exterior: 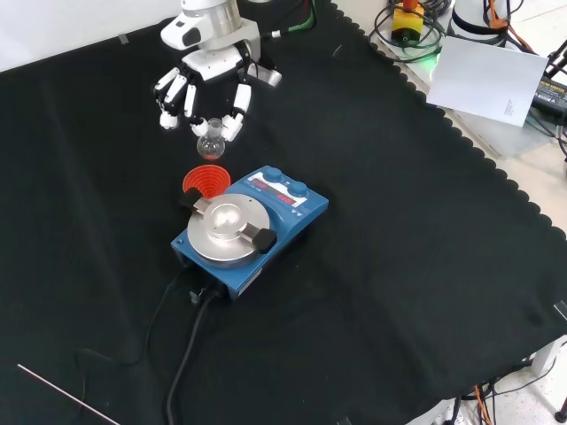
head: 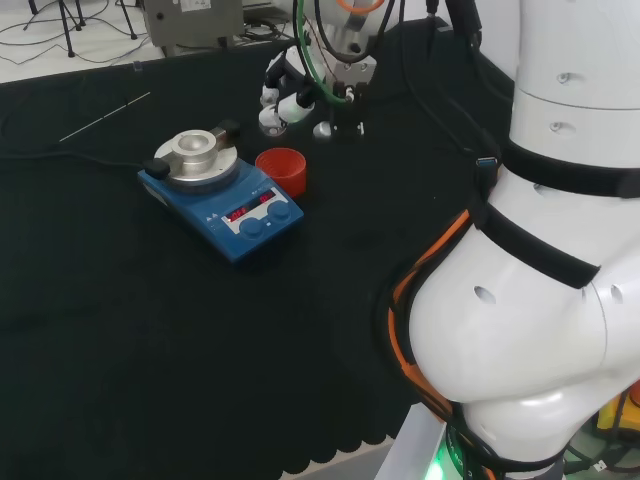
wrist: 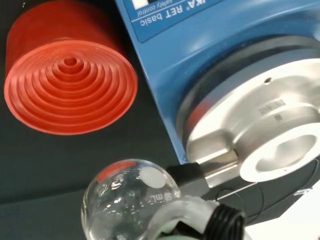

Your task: Place the round-bottom flask on the heater.

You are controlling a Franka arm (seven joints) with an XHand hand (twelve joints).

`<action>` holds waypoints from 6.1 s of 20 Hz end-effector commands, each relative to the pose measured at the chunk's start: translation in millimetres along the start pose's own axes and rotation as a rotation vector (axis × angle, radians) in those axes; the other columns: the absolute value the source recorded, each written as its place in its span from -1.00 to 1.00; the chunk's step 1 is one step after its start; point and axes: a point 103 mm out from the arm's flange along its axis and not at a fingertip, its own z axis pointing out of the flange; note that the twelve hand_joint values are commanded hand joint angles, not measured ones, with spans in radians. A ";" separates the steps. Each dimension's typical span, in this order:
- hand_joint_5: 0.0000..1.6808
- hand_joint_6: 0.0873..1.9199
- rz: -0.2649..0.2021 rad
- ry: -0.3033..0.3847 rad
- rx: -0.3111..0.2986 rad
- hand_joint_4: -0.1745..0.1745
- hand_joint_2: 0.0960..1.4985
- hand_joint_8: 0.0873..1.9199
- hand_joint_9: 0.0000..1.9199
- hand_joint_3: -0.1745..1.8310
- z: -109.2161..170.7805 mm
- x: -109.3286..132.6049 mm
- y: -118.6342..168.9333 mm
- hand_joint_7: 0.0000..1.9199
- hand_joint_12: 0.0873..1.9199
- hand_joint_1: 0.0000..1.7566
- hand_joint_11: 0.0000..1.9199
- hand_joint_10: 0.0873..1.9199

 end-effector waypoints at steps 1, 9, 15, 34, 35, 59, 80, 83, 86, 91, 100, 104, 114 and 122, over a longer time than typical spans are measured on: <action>0.36 -0.15 -0.011 0.003 -0.008 1.00 -0.06 -0.47 -0.33 -0.24 -8.5 -4.7 -6.7 -0.50 0.34 0.24 -0.72 -0.50; 0.37 -0.15 -0.009 -0.001 0.015 1.00 -0.08 -0.47 -0.32 -0.23 -14.8 17.8 0.6 -0.49 0.34 0.24 -0.72 -0.49; 0.37 -0.15 -0.069 -0.022 0.032 1.00 -0.10 -0.48 -0.33 -0.20 -21.8 36.7 14.9 -0.49 0.34 0.24 -0.72 -0.49; 0.38 -0.15 -0.204 0.034 0.096 1.00 -0.12 -0.48 -0.33 -0.18 2.0 116.5 50.7 -0.49 0.34 0.25 -0.73 -0.49; 0.38 -0.15 -0.210 0.033 0.099 1.00 -0.12 -0.48 -0.33 -0.18 2.7 118.4 51.4 -0.49 0.34 0.25 -0.73 -0.49; 0.39 -0.15 -0.220 0.017 0.150 1.00 -0.15 -0.48 -0.33 -0.14 26.3 114.4 63.3 -0.50 0.34 0.25 -0.73 -0.49; 0.39 -0.15 -0.189 -0.004 0.194 1.00 -0.17 -0.48 -0.34 -0.12 50.6 101.2 70.8 -0.50 0.34 0.25 -0.73 -0.49; 0.39 -0.15 -0.188 0.008 0.191 1.00 -0.17 -0.48 -0.34 -0.12 50.2 96.2 70.3 -0.50 0.34 0.25 -0.73 -0.49; 0.39 -0.14 -0.192 0.004 0.201 1.00 -0.17 -0.48 -0.34 -0.12 51.5 97.7 70.2 -0.50 0.34 0.25 -0.73 -0.49; 0.27 -0.08 -0.196 0.023 0.227 1.00 0.09 -0.46 -0.39 -0.40 54.4 101.3 70.4 -0.56 0.36 0.20 -0.78 -0.45; -0.54 -0.56 -0.208 0.005 0.257 0.04 -0.34 -0.41 -0.52 -0.14 48.5 102.4 67.4 -0.70 0.40 -0.05 -0.90 -0.37; -0.57 -0.67 -0.210 0.023 0.248 0.06 -0.34 -0.41 -0.53 -0.15 42.6 95.2 64.6 -0.72 0.41 -0.07 -0.92 -0.37; -0.53 -0.80 -0.178 0.029 0.204 0.09 -0.33 -0.40 -0.53 -0.18 13.8 95.3 50.6 -0.73 0.44 -0.08 -0.92 -0.36; -0.51 -0.81 -0.154 -0.024 0.173 0.10 -0.33 -0.40 -0.53 -0.18 -3.5 90.4 30.0 -0.72 0.44 -0.08 -0.92 -0.36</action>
